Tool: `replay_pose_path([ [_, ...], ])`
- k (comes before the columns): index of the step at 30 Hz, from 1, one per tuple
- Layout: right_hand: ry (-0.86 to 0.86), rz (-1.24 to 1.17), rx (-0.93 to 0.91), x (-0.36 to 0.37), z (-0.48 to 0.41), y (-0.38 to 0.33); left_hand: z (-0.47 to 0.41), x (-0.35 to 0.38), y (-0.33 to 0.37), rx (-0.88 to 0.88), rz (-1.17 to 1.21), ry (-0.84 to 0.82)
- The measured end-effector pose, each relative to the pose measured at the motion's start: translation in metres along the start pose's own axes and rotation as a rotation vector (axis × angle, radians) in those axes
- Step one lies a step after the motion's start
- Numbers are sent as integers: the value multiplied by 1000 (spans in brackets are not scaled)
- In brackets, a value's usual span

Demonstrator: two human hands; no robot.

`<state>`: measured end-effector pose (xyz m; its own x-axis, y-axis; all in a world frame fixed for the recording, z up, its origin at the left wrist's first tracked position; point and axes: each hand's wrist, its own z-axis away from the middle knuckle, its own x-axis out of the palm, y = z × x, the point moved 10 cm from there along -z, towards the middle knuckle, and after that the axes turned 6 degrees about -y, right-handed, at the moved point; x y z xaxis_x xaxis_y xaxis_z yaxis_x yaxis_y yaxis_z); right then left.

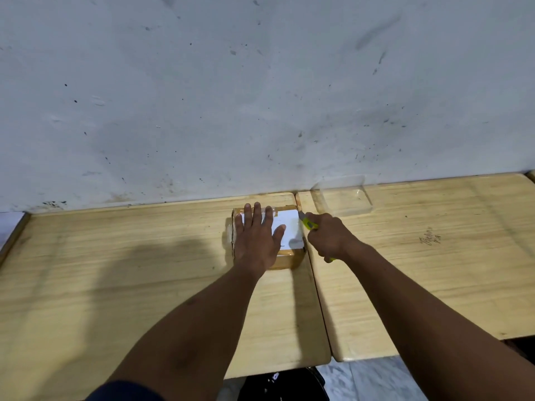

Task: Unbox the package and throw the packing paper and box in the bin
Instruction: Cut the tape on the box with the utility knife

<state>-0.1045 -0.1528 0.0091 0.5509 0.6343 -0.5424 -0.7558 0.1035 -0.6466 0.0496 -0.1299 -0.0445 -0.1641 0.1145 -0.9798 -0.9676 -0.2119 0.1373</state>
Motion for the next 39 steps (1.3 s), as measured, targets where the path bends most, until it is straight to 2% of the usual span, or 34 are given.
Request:
replay_pose_path([
  [11, -46, 177, 5, -2, 20, -5, 0, 4, 0, 8, -23, -12],
  [39, -69, 117, 18, 20, 53, 23, -1, 5, 0, 1, -36, -15],
])
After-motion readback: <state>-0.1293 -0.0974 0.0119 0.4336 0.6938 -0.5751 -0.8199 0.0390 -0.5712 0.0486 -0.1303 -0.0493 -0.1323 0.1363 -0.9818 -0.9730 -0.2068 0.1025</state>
